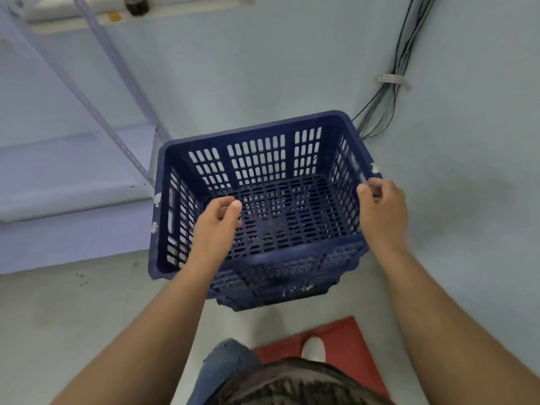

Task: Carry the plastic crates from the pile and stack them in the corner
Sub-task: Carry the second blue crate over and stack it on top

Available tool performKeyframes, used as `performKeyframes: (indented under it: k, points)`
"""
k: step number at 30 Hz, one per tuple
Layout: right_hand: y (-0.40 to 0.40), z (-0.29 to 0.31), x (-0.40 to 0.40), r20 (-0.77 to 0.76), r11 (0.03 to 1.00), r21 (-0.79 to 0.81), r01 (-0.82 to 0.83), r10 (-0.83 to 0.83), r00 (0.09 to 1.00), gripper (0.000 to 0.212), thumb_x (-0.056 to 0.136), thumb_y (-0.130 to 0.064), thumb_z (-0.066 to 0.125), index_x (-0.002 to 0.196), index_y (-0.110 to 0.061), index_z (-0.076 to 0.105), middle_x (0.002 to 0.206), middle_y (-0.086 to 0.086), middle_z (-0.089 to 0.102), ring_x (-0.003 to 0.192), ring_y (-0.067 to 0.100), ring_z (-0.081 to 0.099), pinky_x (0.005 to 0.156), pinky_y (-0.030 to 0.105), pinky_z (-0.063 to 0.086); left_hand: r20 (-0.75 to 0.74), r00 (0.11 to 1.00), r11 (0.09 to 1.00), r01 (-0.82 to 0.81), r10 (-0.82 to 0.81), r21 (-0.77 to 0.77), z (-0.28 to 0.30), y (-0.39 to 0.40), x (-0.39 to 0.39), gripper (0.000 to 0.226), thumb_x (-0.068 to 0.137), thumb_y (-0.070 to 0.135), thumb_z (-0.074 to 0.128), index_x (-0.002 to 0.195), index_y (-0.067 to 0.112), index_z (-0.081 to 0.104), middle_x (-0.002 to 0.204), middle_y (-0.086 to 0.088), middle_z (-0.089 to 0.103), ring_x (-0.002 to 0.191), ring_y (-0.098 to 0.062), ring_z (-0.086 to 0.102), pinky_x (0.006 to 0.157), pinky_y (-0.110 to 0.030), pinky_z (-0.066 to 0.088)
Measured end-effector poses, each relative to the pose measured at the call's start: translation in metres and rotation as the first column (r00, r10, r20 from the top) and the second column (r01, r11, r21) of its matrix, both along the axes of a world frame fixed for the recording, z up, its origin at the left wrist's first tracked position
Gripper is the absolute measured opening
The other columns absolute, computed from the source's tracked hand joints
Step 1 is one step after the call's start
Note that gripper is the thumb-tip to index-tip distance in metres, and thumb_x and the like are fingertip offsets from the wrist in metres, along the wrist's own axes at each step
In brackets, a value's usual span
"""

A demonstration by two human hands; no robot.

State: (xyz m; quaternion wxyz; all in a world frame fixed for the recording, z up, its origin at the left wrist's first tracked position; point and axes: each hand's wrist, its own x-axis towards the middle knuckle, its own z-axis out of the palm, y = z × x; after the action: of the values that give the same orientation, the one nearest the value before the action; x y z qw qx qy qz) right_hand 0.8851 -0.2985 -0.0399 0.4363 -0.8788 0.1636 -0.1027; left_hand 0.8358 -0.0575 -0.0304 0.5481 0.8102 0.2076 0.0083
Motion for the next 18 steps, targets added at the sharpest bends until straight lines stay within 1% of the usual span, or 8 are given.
performKeyframes:
  k: [2,4,6,8,10,13,16,18]
  points:
    - [0.002,0.001,-0.028,-0.001,0.998,0.035,0.048,-0.048,0.999,0.034,0.094,-0.028,0.049,0.122,-0.01,0.057,0.12,0.006,0.058,0.091,0.01,0.049,0.08,0.023,0.035,0.009,0.996,0.996,0.09,-0.09,-0.02,0.002,-0.007,-0.007,0.023,0.094,0.038,0.046,0.114,0.028,0.052,0.108,0.007,0.062,0.09,-0.008,0.064,0.084,-0.036,0.052]
    - [0.004,0.002,-0.057,0.002,0.993,0.061,0.103,-0.103,0.995,0.032,0.095,-0.027,0.049,0.12,-0.01,0.058,0.114,0.003,0.058,0.092,0.011,0.051,0.08,0.023,0.036,0.013,0.984,0.983,0.178,-0.177,-0.04,0.005,-0.011,-0.013,0.023,0.094,0.037,0.046,0.114,0.028,0.053,0.106,0.01,0.061,0.091,-0.008,0.063,0.084,-0.035,0.053]
    - [0.01,0.003,-0.087,-0.001,0.98,0.077,0.182,-0.182,0.983,0.03,0.095,-0.026,0.048,0.117,-0.009,0.059,0.109,0.0,0.058,0.092,0.011,0.052,0.081,0.023,0.037,0.01,0.963,0.962,0.269,-0.269,-0.05,0.007,-0.013,-0.019,0.025,0.094,0.037,0.047,0.116,0.028,0.054,0.107,0.009,0.062,0.091,-0.009,0.063,0.085,-0.035,0.052]
    - [0.018,0.002,-0.119,-0.027,0.958,0.108,0.264,-0.263,0.964,0.023,0.095,-0.025,0.049,0.109,-0.011,0.062,0.104,-0.001,0.059,0.089,0.012,0.053,0.079,0.025,0.038,0.015,0.935,0.934,0.354,-0.354,-0.047,0.008,-0.01,-0.03,0.022,0.094,0.037,0.047,0.113,0.03,0.054,0.109,0.007,0.062,0.091,-0.008,0.063,0.086,-0.035,0.051]
    - [0.027,-0.004,-0.15,-0.057,0.928,0.15,0.341,-0.336,0.94,0.014,0.094,-0.024,0.05,0.099,-0.017,0.061,0.103,0.001,0.063,0.091,0.016,0.058,0.082,0.03,0.044,0.028,0.915,0.913,0.403,-0.402,-0.058,0.004,-0.005,-0.041,0.019,0.093,0.037,0.047,0.11,0.033,0.054,0.108,0.006,0.063,0.09,-0.007,0.063,0.087,-0.035,0.051]
    - [0.038,-0.01,-0.196,-0.076,0.861,0.182,0.475,-0.47,0.879,0.011,0.092,-0.023,0.051,0.096,-0.019,0.06,0.104,0.002,0.065,0.094,0.02,0.062,0.089,0.037,0.048,0.034,0.878,0.874,0.478,-0.477,-0.089,-0.003,-0.003,-0.06,0.013,0.093,0.036,0.048,0.104,0.037,0.055,0.103,0.009,0.063,0.091,-0.009,0.064,0.088,-0.038,0.051]
    - [0.04,-0.011,-0.248,-0.086,0.762,0.206,0.614,-0.611,0.787,0.01,0.091,-0.022,0.052,0.095,-0.019,0.061,0.099,-0.001,0.065,0.092,0.02,0.063,0.089,0.037,0.049,0.008,0.787,0.782,0.613,-0.616,-0.116,-0.012,-0.015,-0.084,0.009,0.093,0.036,0.047,0.097,0.042,0.053,0.102,0.012,0.062,0.089,-0.007,0.064,0.086,-0.037,0.051]
    - [0.039,-0.012,-0.282,-0.087,0.703,0.209,0.679,-0.678,0.729,0.008,0.091,-0.022,0.052,0.091,-0.023,0.06,0.096,-0.002,0.065,0.092,0.022,0.064,0.09,0.038,0.049,0.003,0.728,0.722,0.68,-0.685,-0.13,-0.015,-0.029,-0.102,0.011,0.093,0.035,0.048,0.101,0.037,0.055,0.103,0.011,0.062,0.088,-0.006,0.064,0.085,-0.036,0.052]
